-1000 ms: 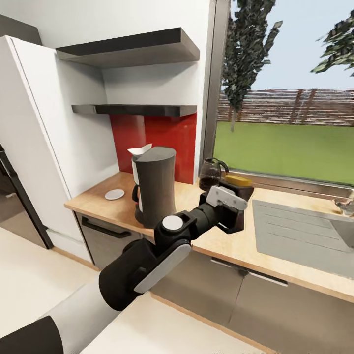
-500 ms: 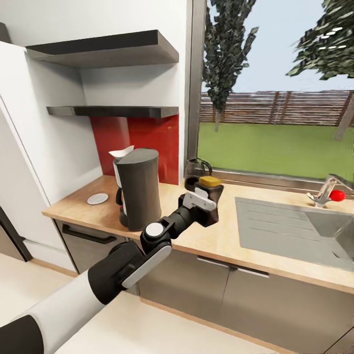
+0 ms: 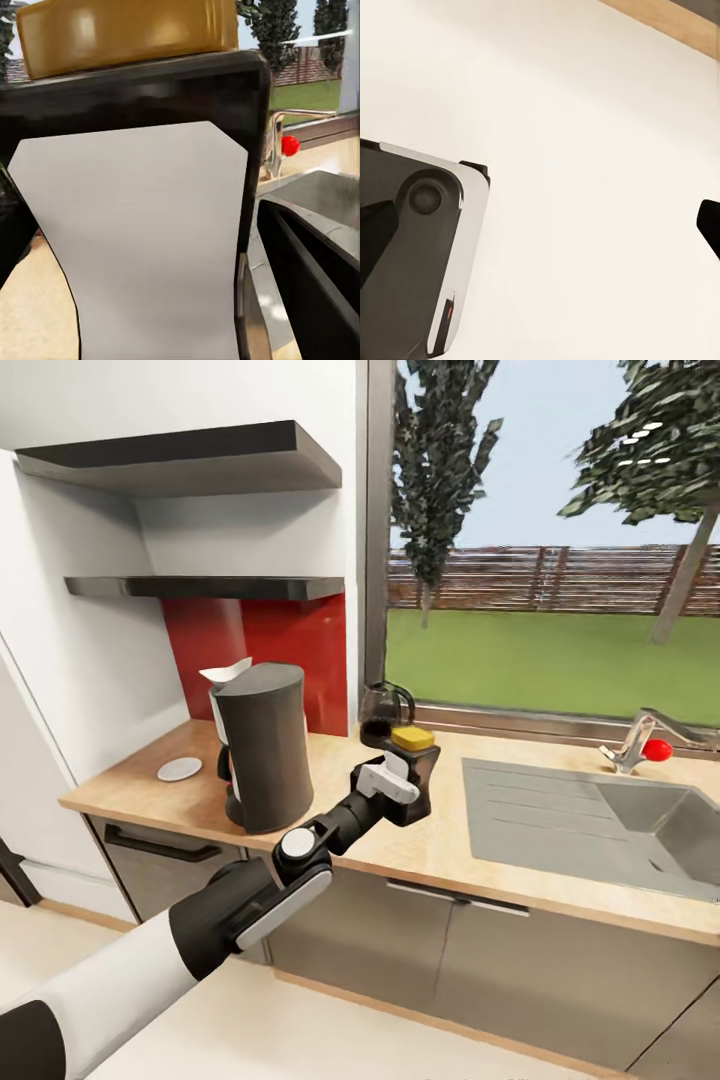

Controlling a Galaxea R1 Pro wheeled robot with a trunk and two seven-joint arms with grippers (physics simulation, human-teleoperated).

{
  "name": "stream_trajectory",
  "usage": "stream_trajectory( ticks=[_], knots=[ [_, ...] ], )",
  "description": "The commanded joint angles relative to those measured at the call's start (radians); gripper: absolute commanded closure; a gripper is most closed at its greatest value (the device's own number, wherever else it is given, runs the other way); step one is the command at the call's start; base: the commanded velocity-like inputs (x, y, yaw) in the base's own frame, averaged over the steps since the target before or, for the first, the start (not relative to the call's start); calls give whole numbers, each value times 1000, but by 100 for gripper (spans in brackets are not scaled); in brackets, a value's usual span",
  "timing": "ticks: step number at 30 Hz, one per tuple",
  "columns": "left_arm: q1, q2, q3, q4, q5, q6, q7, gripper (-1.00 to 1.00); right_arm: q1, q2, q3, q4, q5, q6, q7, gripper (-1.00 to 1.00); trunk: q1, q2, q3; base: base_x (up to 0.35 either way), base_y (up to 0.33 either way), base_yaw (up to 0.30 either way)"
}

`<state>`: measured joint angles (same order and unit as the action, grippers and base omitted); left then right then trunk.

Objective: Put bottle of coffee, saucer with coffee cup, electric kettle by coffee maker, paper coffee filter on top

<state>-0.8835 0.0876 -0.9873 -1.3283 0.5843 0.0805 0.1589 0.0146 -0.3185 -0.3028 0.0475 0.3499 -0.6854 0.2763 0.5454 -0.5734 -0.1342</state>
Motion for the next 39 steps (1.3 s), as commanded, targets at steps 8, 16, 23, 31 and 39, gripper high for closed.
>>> stream_trajectory(
  ticks=[8, 16, 23, 31, 39],
  knots=[
    [-2, 5, -6, 104, 6, -68, 10, 100, -1, -1, -9, 2, 3, -3, 6, -100, 0, -2, -2, 0, 0, -19],
    [-2, 5, -2, 159, 6, -81, 141, 100, -1, -1, -9, 2, 3, -3, 4, -100, 0, -2, -2, 0, 0, -1],
    [-2, 6, -1, 205, 6, -133, 166, 100, -1, -1, -9, 2, 3, -3, 1, -100, 0, -2, -2, 0, 0, 0],
    [-2, 6, -2, 248, 6, -144, 166, 100, -1, -1, -10, 2, 3, -3, 0, -100, 0, -2, -2, 0, 0, 0],
    [-2, 6, -1, 263, 6, -146, 167, 100, -1, -1, -9, 2, -57, -3, 1, -100, 0, -2, -2, 0, 0, 0]
  ],
)
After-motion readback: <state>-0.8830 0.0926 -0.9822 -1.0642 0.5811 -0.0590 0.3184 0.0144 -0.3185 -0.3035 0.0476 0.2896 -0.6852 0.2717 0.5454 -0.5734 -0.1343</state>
